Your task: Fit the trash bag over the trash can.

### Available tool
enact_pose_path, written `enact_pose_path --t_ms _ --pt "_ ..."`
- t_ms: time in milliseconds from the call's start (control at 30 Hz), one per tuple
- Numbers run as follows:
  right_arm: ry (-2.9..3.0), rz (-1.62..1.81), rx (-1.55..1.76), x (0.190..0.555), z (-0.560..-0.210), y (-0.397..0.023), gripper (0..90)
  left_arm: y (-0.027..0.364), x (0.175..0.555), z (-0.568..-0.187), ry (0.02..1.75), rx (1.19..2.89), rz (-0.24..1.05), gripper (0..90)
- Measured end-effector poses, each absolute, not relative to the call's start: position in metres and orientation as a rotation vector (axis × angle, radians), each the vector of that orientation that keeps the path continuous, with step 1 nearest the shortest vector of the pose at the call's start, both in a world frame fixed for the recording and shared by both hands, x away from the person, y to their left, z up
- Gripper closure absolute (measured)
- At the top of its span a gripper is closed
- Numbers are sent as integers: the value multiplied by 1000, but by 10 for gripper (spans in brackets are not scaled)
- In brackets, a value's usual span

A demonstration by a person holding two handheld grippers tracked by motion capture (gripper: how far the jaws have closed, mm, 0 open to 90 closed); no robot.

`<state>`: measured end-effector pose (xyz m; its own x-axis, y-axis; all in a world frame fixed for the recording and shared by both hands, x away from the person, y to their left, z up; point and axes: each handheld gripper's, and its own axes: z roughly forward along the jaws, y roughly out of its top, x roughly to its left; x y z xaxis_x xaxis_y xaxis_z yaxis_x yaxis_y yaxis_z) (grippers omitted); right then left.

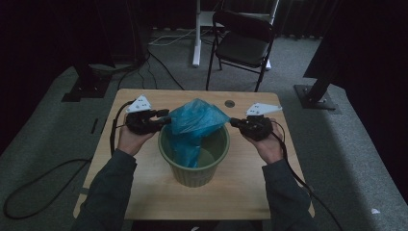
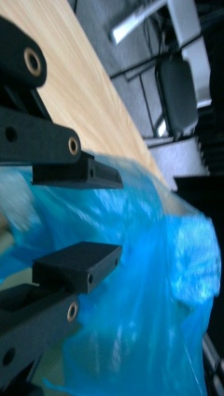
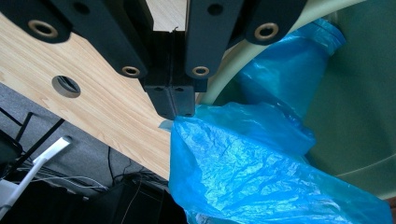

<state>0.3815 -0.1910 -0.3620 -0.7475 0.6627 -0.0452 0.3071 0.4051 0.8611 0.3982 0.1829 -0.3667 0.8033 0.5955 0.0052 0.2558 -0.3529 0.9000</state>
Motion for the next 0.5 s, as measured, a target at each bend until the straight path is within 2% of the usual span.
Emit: enact_pose_path --t_ms 100,167,267,500 --pt "2285 1287 823 381 -362 -190 900 173 401 -368 633 1984 399 572" --pt "2284 1290 816 380 -362 -190 899 170 402 -369 638 2004 403 589" --pt "2282 1292 811 379 -361 -192 877 169 403 -370 658 2003 430 725" --pt "2273 1360 781 377 -355 -198 701 171 401 -370 649 1999 447 857"
